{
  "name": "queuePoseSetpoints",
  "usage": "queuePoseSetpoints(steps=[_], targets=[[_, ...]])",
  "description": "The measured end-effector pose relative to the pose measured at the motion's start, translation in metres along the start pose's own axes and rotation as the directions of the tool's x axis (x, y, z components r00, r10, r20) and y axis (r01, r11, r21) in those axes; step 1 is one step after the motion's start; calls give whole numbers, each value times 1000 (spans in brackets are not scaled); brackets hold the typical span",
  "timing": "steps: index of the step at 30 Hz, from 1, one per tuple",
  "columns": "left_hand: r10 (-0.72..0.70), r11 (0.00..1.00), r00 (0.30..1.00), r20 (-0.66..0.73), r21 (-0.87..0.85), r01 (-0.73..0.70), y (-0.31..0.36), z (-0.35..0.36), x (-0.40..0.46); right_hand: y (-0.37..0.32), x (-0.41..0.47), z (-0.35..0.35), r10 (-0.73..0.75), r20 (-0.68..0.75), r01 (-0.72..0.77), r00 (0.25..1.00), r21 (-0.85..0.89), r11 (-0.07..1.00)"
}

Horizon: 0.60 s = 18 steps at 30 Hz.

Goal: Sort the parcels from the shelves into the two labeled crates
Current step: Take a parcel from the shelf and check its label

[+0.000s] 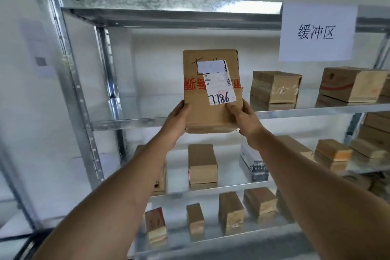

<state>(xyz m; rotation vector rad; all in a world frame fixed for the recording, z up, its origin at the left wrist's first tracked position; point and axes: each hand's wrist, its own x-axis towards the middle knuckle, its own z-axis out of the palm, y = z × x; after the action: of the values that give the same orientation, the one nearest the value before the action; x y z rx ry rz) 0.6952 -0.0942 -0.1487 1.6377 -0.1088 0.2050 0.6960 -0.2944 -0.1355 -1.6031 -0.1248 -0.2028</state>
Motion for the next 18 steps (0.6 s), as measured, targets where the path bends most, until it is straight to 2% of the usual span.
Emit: queuePoseSetpoints(steps=[8, 11, 18], targets=[[-175, 984, 983, -59, 20, 176, 1, -41, -127, -1, -107, 28, 120, 28, -120, 992, -6, 993], [-161, 985, 984, -73, 42, 165, 0, -66, -154, -7, -129, 50, 153, 65, -151, 986, -32, 988], [-205, 979, 965, -160, -29, 203, 4, -133, -204, -13, -166, 121, 176, 132, -165, 975, -91, 982]])
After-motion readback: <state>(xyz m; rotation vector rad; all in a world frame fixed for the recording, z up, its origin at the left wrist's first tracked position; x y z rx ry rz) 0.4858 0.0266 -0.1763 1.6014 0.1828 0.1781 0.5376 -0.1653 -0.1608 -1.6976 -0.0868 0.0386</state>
